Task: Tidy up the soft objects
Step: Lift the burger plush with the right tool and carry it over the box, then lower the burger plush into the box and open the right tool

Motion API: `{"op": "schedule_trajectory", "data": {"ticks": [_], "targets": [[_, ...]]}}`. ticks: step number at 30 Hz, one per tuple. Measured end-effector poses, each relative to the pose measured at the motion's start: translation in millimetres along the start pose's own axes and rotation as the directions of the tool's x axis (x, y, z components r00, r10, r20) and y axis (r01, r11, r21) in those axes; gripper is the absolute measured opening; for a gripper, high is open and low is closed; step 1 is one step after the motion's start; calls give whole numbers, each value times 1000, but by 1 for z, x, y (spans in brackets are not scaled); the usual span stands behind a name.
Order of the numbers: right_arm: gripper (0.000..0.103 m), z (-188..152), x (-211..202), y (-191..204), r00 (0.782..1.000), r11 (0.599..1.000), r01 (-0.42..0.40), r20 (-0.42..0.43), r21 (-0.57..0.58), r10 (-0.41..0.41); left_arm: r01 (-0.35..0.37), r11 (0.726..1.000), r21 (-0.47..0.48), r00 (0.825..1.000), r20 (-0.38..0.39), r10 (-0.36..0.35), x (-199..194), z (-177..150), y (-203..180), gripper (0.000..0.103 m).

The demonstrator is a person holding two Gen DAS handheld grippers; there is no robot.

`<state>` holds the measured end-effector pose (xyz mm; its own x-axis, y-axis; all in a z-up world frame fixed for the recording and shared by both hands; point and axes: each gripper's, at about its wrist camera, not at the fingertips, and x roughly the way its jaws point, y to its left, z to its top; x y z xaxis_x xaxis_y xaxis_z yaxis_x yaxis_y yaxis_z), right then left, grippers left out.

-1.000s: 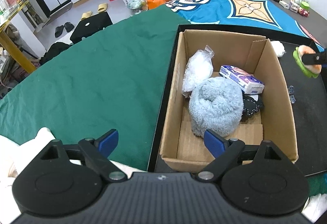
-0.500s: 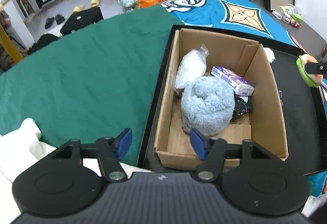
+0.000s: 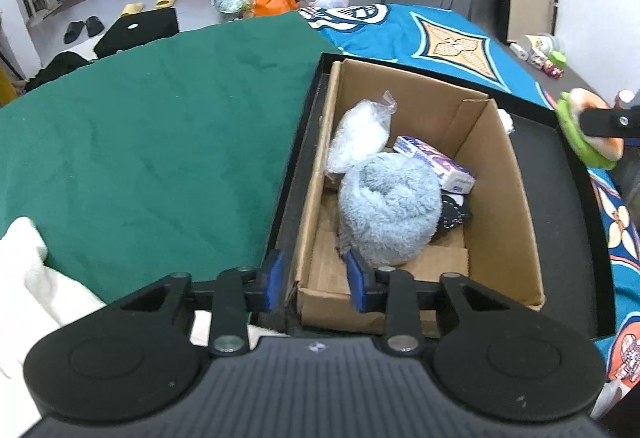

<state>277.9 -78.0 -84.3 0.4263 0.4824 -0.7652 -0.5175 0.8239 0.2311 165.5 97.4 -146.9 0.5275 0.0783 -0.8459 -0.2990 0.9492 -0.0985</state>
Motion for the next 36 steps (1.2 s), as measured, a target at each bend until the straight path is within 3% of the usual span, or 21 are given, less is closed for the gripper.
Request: {"op": "schedule_trajectory", "data": {"ticks": [16, 24, 30, 36], "targets": [[34, -5, 13, 69, 997, 996, -36, -70, -76, 31, 59, 996, -73, 998, 34, -57, -1, -3, 19, 12], [35, -10, 22, 90, 991, 993, -68, -118, -98, 56, 79, 993, -88, 996, 45, -75, -1, -4, 24, 10], [54, -10, 22, 97, 984, 991, -105, -153, -81, 92, 92, 991, -102, 995, 45, -88, 0, -4, 27, 10], [55, -7, 17, 84, 984, 992, -114, -146, -59, 104, 102, 989, -108, 994, 45, -97, -1, -4, 29, 10]]}}
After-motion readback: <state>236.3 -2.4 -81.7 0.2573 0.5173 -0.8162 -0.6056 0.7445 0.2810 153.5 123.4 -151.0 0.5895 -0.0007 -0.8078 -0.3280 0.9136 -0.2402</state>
